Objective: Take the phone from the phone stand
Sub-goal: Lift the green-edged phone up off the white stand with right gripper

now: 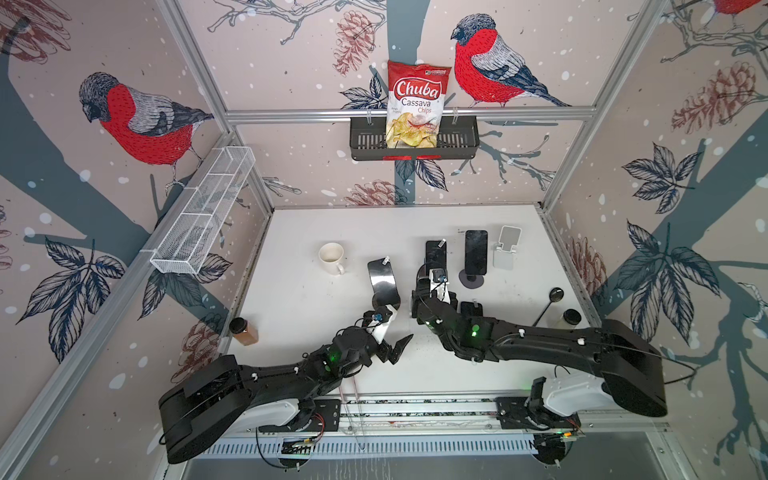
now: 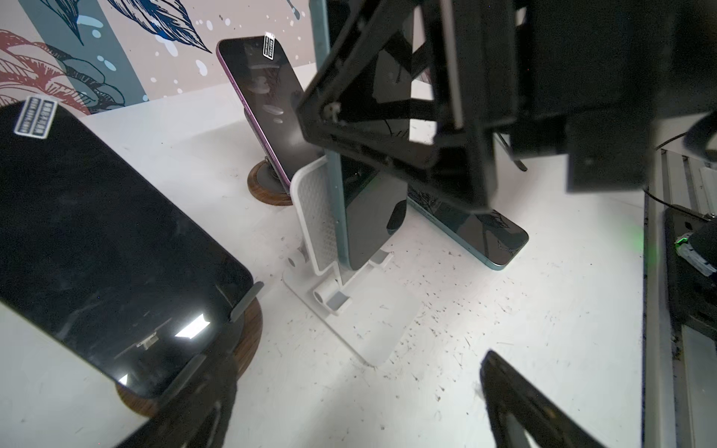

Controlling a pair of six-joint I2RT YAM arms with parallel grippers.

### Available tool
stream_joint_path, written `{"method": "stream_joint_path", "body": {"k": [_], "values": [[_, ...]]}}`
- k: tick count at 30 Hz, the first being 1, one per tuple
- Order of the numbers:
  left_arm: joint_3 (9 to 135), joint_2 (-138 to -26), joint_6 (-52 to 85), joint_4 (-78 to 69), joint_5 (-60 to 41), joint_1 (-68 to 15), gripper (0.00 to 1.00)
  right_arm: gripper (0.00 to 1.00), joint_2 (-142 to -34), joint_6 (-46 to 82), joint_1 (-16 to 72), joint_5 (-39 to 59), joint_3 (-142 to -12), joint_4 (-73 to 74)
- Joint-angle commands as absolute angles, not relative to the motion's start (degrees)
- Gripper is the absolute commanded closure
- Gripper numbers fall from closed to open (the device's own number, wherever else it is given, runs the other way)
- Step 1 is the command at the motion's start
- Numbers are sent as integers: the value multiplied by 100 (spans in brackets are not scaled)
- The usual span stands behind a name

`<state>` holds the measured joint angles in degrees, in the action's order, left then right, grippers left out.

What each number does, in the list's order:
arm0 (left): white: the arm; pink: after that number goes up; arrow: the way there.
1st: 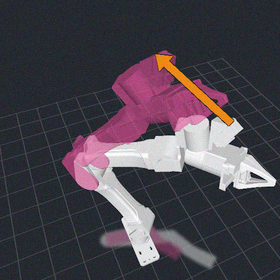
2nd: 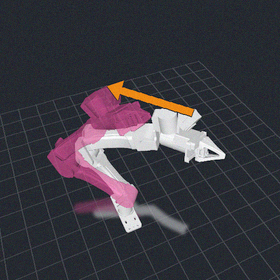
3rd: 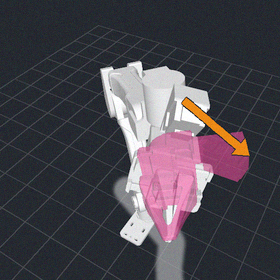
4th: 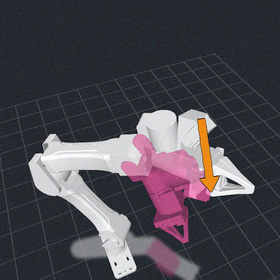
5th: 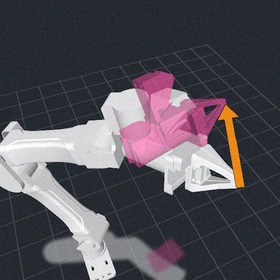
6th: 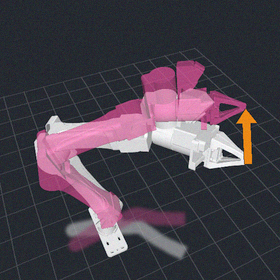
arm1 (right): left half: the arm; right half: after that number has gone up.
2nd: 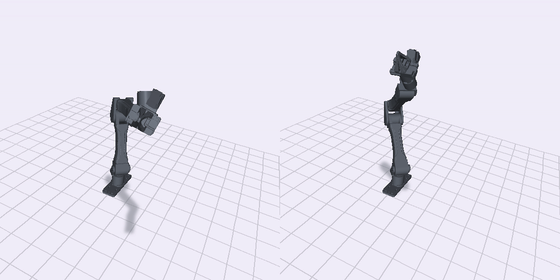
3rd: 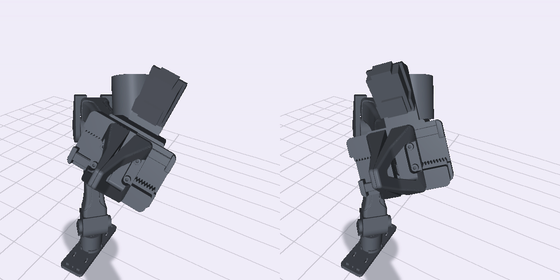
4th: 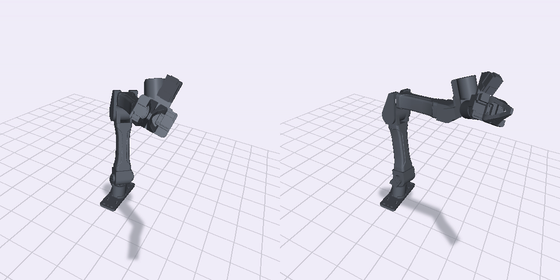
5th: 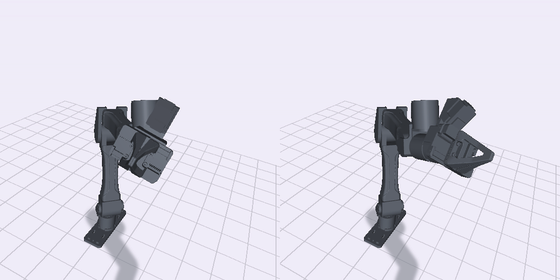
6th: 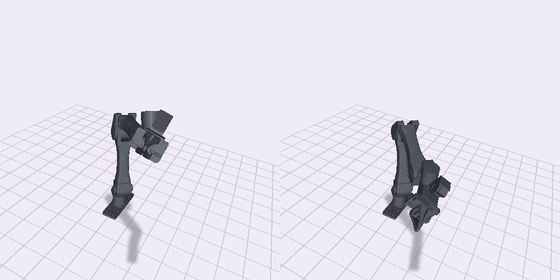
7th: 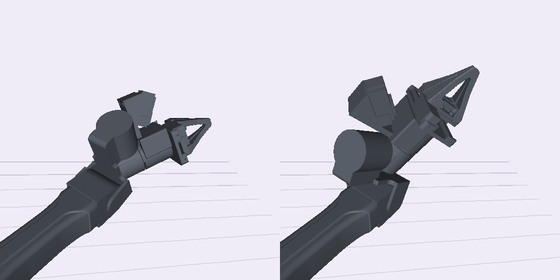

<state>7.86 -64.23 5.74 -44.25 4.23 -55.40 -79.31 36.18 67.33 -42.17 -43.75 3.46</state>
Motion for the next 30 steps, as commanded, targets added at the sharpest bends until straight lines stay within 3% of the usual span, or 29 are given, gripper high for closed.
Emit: {"method": "stream_joint_path", "body": {"k": [1, 13, 30], "values": [[850, -6450, 520, -4517, 365, -5546, 4, 30, -7710, 3759, 6725, -4255, -4300, 202], [992, -6670, 519, -4603, 293, -5546, 4, 30, -6874, 4023, 6681, -3989, -4199, -1037], [1117, -7013, 583, -4782, 147, -5546, 4, 30, -6525, 4118, 6491, -3143, -3878, -1494]]}}
